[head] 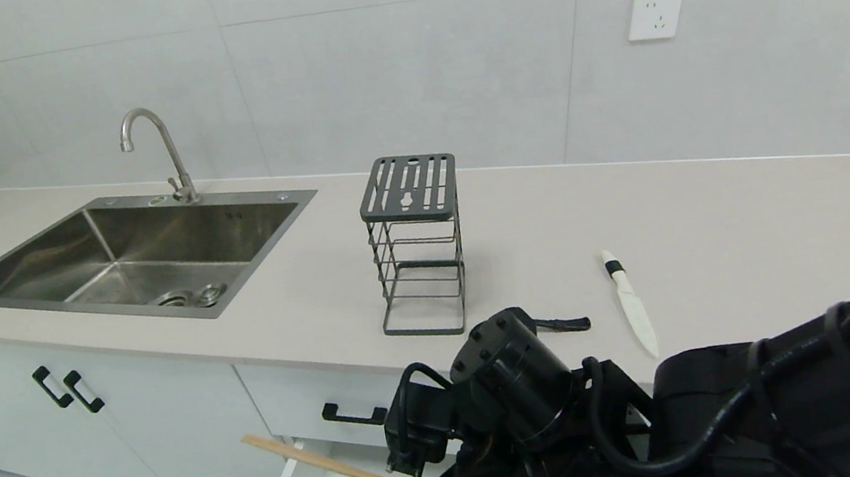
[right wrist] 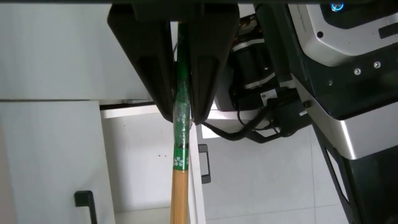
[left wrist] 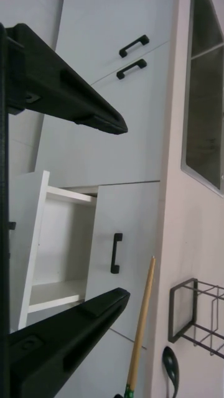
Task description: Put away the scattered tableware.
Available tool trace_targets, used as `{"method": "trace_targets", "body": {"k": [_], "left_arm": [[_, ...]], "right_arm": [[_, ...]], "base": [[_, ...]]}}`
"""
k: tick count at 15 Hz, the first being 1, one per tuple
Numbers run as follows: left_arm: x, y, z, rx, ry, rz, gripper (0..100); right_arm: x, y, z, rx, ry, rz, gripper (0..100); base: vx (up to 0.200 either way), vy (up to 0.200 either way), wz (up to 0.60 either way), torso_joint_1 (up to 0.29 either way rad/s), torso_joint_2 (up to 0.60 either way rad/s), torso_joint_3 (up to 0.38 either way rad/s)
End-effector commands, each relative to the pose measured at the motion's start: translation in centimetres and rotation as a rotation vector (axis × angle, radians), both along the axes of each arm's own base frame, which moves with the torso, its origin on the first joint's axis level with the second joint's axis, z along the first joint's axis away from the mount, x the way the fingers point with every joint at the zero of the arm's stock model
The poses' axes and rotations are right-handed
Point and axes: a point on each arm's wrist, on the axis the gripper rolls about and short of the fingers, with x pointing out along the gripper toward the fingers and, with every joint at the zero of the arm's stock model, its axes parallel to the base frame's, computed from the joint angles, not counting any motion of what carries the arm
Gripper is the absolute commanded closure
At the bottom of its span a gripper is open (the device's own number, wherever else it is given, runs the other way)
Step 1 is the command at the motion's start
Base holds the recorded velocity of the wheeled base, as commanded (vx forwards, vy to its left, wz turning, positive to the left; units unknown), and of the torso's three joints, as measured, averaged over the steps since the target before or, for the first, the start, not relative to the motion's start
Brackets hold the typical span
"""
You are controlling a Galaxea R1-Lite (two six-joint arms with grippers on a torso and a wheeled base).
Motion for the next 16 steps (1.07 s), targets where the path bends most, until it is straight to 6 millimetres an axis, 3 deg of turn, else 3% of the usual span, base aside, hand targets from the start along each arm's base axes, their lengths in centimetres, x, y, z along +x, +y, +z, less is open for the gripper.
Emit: {"method": "trace_targets", "body": {"k": [1,9,16], "left_arm": [[0.0,0.0,0.0,0.0,0.001,0.0,0],[0.0,0.0,0.0,0.0,0.001,0.0,0],[0.0,0.0,0.0,0.0,0.001,0.0,0]], "right_arm": [[0.4,0.7,-0.4,0.001,0.001,-0.001,100],[1.4,2.1,-2.6,-0.033,0.01,0.005,100],[4.7,3.8,-4.9,-0.047,-0.035,0.015,100]], "base": [[0.0,0.0,0.0,-0.251,0.54,0.276],[0.0,0.0,0.0,-0.24,0.53,0.283],[0.0,0.0,0.0,-0.214,0.49,0.276]]}}
